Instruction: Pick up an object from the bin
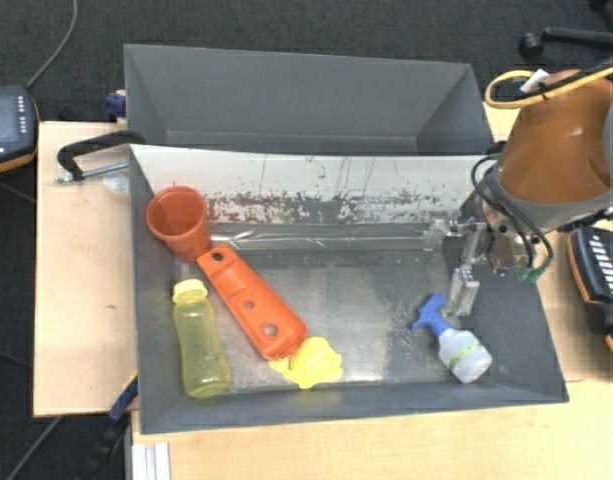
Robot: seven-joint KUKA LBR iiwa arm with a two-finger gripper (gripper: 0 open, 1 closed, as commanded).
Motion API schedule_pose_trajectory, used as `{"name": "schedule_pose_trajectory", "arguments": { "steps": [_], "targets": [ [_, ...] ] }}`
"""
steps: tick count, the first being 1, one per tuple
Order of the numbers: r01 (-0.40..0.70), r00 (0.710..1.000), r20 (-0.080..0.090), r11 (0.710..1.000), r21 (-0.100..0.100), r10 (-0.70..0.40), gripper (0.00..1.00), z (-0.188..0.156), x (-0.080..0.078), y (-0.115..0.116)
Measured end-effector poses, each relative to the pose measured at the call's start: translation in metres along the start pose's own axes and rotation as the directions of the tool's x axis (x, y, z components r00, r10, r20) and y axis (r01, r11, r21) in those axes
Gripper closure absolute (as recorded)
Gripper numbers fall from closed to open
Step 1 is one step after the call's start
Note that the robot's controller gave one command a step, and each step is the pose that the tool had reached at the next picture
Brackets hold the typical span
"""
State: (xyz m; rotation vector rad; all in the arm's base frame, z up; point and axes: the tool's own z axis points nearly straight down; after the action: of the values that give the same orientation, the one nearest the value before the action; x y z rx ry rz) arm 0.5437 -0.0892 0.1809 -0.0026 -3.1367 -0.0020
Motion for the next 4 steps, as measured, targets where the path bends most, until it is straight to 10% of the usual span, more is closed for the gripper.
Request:
{"name": "schedule_pose_trajectory", "arguments": {
  "steps": [4],
  "targets": [
    [-0.252, 0.968, 0.012, 0.968, -0.003, 0.252, 0.00, 0.058, 0.009, -0.064]
  ]
}}
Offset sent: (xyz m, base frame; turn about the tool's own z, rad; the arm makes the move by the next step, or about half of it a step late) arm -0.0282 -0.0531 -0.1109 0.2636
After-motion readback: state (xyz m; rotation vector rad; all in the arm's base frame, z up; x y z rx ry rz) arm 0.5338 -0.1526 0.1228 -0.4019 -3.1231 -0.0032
